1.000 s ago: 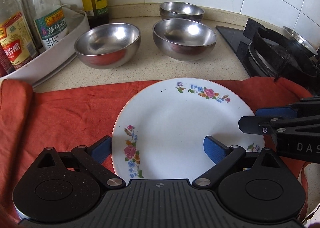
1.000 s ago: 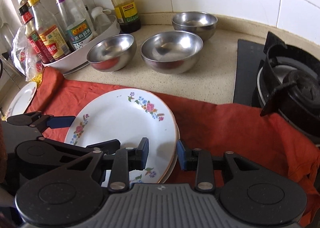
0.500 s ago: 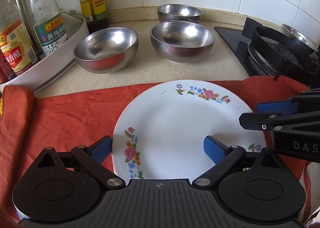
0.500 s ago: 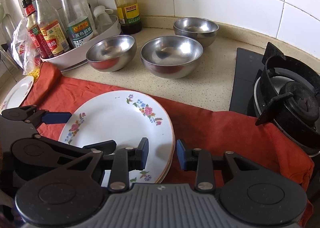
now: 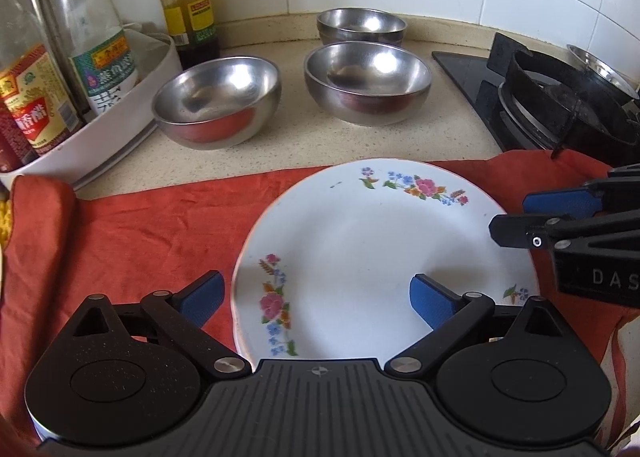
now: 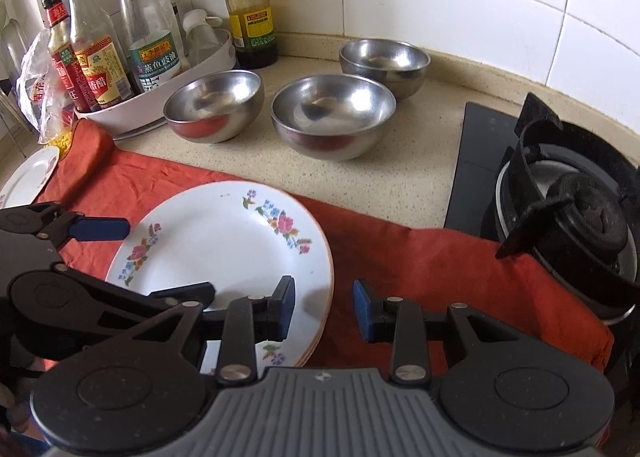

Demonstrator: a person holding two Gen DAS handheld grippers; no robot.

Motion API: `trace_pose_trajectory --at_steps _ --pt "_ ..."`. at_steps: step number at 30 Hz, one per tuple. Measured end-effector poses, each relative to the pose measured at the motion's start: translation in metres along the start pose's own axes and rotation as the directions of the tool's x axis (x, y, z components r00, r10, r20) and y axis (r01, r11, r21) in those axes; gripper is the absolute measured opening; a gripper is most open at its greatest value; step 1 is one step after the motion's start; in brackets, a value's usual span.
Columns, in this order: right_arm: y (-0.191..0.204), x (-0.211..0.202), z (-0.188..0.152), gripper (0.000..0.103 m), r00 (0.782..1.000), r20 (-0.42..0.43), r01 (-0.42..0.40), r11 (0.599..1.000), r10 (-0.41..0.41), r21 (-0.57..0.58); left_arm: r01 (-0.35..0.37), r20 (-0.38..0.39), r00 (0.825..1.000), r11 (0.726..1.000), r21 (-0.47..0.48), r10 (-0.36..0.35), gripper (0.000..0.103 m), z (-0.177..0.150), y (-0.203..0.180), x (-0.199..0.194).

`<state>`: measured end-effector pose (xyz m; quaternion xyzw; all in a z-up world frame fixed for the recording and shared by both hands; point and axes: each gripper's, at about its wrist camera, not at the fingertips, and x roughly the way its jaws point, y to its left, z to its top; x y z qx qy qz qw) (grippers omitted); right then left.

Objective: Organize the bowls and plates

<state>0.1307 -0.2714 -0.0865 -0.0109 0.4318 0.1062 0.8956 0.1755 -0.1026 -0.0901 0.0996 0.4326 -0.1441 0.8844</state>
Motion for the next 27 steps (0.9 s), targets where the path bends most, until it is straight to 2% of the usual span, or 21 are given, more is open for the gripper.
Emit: trace_pose_trajectory --at_steps 6,12,22,27 --pt "0.004 0.001 0.01 0.034 1.0 0.019 -0.008 1.0 0.009 -0.025 -0.036 -0.001 0.999 0.998 -0.052 0.036 0.101 -0.003 0.018 -0.006" --pt "0.016 0.002 0.02 0.034 0.998 0.033 -0.05 0.997 0.052 -0.059 -0.078 -0.023 0.997 0.992 -0.104 0.076 0.1 -0.017 0.042 -0.012" --pt "0.049 0.008 0.033 0.035 0.992 0.044 -0.114 0.984 0.121 -0.135 0.022 -0.005 1.0 0.999 -0.046 -0.022 0.1 -0.024 0.029 -0.025" --pt "0.069 0.012 0.043 0.035 0.984 0.037 -0.163 0.971 0.172 -0.174 -0.074 -0.022 0.997 0.991 -0.113 0.072 0.1 -0.027 0.056 -0.033"
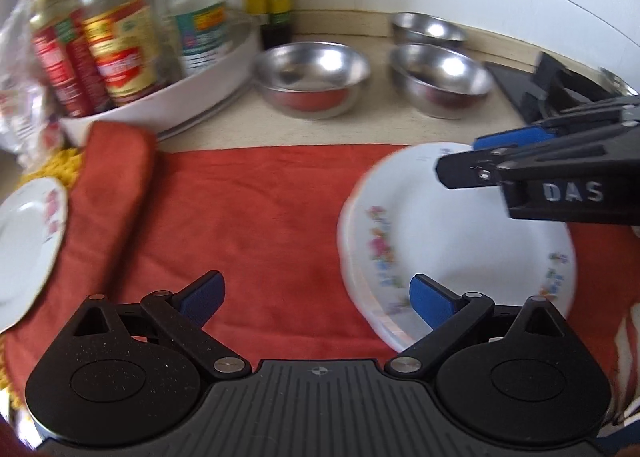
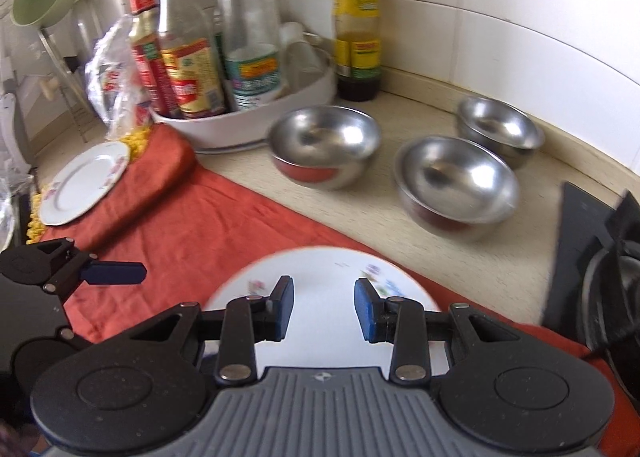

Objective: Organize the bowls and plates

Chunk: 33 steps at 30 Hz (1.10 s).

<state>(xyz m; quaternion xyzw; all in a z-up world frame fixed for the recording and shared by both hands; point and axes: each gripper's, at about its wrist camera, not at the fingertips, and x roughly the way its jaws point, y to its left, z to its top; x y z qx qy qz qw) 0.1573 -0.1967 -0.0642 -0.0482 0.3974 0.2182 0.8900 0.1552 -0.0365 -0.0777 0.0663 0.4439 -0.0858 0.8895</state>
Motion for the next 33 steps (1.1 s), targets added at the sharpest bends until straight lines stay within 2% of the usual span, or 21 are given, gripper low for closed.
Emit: trace_pose_trajectory --at_steps 3,6,11,16,22,27,33 --pt "0.022 0.008 0.011 0.035 0.999 0.011 -0.048 0.997 0.049 -0.052 -0.073 0.011 0.997 0.995 -0.063 0.074 0.101 -0.002 0.032 -0.009" --pt "0.05 0.015 0.023 0.035 0.993 0.014 -0.113 0.988 0.115 -0.109 -0.158 0.008 0.987 0.98 -0.125 0.16 0.101 -0.005 0.066 -0.018" --pt "0.099 0.036 0.046 0.035 0.98 0.0 -0.195 0.961 0.199 -0.196 -0.302 -0.035 0.953 0.931 -0.206 0.302 0.101 -0.011 0.126 -0.029" --pt "0.14 0.069 0.07 0.035 0.96 -0.057 -0.28 0.939 0.274 -0.201 -0.391 -0.081 0.92 0.884 -0.257 0.383 0.102 -0.014 0.18 -0.034" --pt "0.175 0.11 0.091 0.035 0.941 -0.122 -0.335 0.926 0.317 -0.173 -0.438 -0.125 0.899 0.852 -0.285 0.42 0.102 -0.01 0.233 -0.026" --pt "0.199 0.139 0.105 0.035 0.927 -0.161 -0.362 0.92 0.338 -0.15 -0.426 -0.144 0.905 0.853 -0.3 0.401 0.102 -0.004 0.269 -0.017" --pt "0.218 0.168 0.115 0.035 0.916 -0.206 -0.373 0.919 0.343 -0.127 -0.401 -0.176 0.915 0.862 -0.309 0.362 0.103 0.0 0.292 0.005"
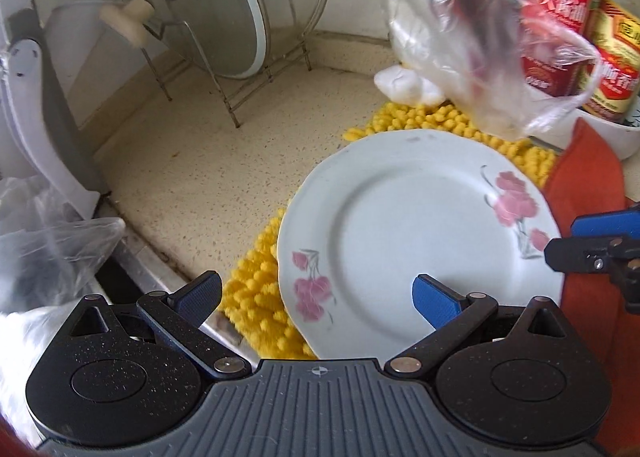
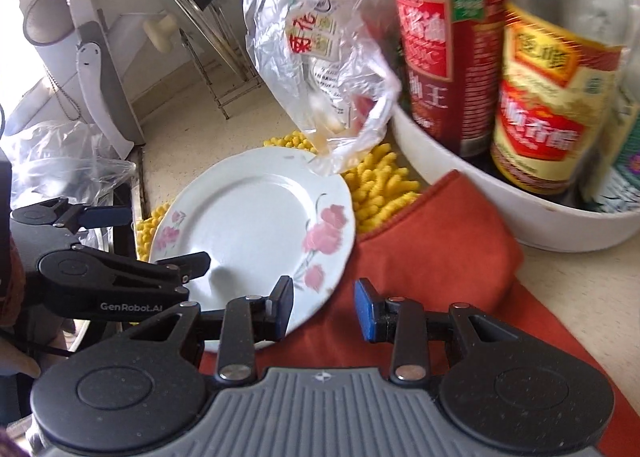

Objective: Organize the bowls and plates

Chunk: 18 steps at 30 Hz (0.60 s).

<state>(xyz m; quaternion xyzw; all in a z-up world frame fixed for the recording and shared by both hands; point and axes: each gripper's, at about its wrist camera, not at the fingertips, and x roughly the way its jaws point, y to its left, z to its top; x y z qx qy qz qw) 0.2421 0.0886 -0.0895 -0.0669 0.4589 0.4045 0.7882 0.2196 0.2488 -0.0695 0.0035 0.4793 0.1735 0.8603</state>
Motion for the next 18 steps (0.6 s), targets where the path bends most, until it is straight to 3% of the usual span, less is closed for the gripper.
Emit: trace_pose_trajectory --at_steps 11,18 --pt "0.003 0.029 0.017 0.037 0.999 -0.036 0.004 0.999 -0.002 0.052 0.122 -0.015 0.992 0.992 -0.025 -0.122 0.103 0.011 0.001 0.015" --pt "-0.01 0.027 0.023 0.032 0.999 -0.04 -0.008 0.995 0.012 0.099 0.134 -0.03 0.99 0.99 -0.043 -0.135 0.099 0.014 -0.002 0.013"
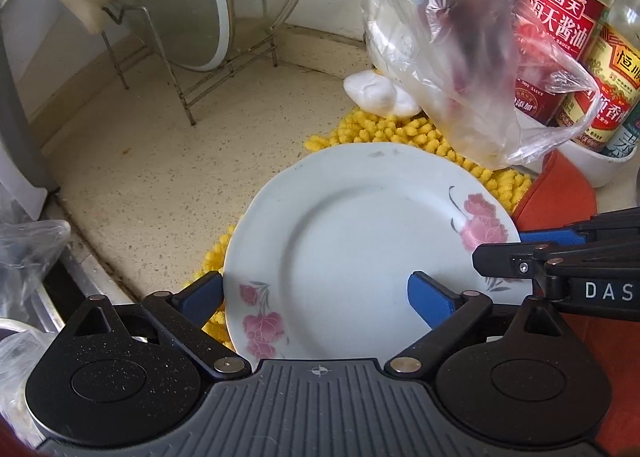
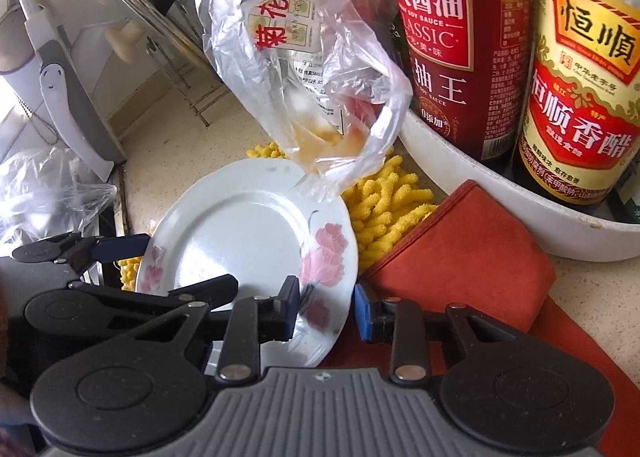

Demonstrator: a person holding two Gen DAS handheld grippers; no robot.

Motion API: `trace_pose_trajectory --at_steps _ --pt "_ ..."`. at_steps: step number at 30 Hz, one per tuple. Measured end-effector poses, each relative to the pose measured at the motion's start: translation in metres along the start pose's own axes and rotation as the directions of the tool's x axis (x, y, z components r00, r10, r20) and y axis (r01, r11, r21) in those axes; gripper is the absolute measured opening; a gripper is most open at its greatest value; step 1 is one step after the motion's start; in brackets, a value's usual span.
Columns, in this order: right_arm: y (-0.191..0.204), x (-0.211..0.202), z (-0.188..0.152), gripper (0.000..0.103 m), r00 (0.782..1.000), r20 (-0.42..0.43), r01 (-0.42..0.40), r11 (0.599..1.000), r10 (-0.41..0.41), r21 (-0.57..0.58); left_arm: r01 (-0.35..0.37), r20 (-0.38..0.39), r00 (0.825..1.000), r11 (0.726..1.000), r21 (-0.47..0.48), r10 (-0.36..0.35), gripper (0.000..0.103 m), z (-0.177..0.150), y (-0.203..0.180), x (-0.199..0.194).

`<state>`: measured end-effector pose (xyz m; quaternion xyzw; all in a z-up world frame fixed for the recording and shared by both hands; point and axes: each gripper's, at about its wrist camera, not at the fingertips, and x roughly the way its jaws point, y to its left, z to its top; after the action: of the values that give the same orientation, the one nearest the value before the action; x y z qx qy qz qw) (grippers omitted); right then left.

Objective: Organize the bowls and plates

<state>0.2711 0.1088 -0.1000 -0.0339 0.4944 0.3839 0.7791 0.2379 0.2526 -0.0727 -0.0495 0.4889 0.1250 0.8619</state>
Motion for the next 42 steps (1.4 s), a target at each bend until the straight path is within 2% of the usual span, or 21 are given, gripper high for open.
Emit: trace_pose_trajectory --at_steps 3,5,6,7,10,11,13,15,18,21,22,24,26,29,42 --pt "0.001 -0.012 -0.002 0.032 1.0 -0.005 0.001 1.0 -0.001 0.008 0.017 -0.023 1.0 1.0 -0.001 -0.017 0.099 -0.001 -0.003 -0.008" --pt "0.003 -0.026 -0.006 0.03 1.0 0.017 -0.011 1.0 0.011 -0.01 0.091 -0.011 0.996 0.996 0.024 -0.091 0.093 -0.005 -0.01 -0.017" --pt "0.002 -0.032 -0.007 0.03 0.999 0.027 -0.03 1.0 0.03 -0.006 0.13 -0.016 0.991 0.991 0.041 -0.13 0.098 -0.006 -0.016 -0.021" --pt "0.001 -0.034 -0.009 0.03 0.999 0.022 -0.037 0.999 0.037 0.001 0.145 -0.018 0.989 0.987 0.068 -0.144 0.098 -0.006 -0.023 -0.022" --pt "-0.002 -0.025 -0.013 0.03 0.999 0.005 0.04 0.999 -0.04 -0.02 0.079 0.0 0.997 0.987 0.138 -0.08 0.097 -0.007 -0.038 -0.021" --pt "-0.005 -0.022 -0.015 0.03 0.999 -0.005 0.049 0.999 -0.049 -0.004 0.084 0.013 0.996 0.986 0.143 -0.087 0.097 -0.008 -0.034 -0.024" --pt "-0.011 -0.025 -0.017 0.03 1.0 -0.003 0.023 0.999 -0.023 0.037 0.072 0.03 0.997 0.992 0.105 -0.075 0.099 -0.008 -0.017 -0.028" --pt "-0.013 -0.027 -0.02 0.03 1.0 -0.004 0.023 0.999 -0.022 0.035 0.048 0.03 0.998 0.999 0.024 -0.049 0.1 -0.005 0.006 -0.023" --pt "-0.009 -0.022 -0.024 0.03 1.0 -0.007 -0.009 0.999 0.01 0.042 0.08 -0.035 0.996 0.995 -0.063 -0.082 0.1 -0.004 0.027 -0.008" --pt "-0.004 -0.015 -0.023 0.031 1.0 0.003 -0.016 0.999 0.016 0.029 0.134 -0.05 0.989 0.988 -0.078 -0.138 0.1 -0.008 0.025 0.002" --pt "-0.004 -0.013 -0.022 0.032 1.0 0.006 -0.017 0.999 0.016 0.035 0.147 -0.048 0.987 0.987 -0.068 -0.151 0.099 -0.007 0.021 0.002" --pt "-0.001 -0.012 -0.02 0.033 1.0 0.001 -0.013 1.0 0.013 0.016 0.13 -0.04 0.99 0.991 -0.036 -0.132 0.103 -0.005 0.013 0.002" --pt "0.002 -0.009 -0.019 0.033 1.0 0.004 0.002 1.0 -0.001 -0.01 0.121 -0.037 0.992 0.992 -0.043 -0.123 0.102 -0.002 0.013 0.004" --pt "-0.005 -0.006 -0.015 0.033 1.0 -0.002 -0.023 0.999 0.023 0.043 0.104 -0.028 0.994 0.994 -0.026 -0.105 0.101 -0.003 0.01 -0.002" --pt "0.005 -0.048 -0.025 0.033 0.999 0.046 0.023 0.999 -0.025 0.037 0.101 0.033 0.994 0.995 0.019 -0.102 0.101 -0.011 -0.001 -0.035"
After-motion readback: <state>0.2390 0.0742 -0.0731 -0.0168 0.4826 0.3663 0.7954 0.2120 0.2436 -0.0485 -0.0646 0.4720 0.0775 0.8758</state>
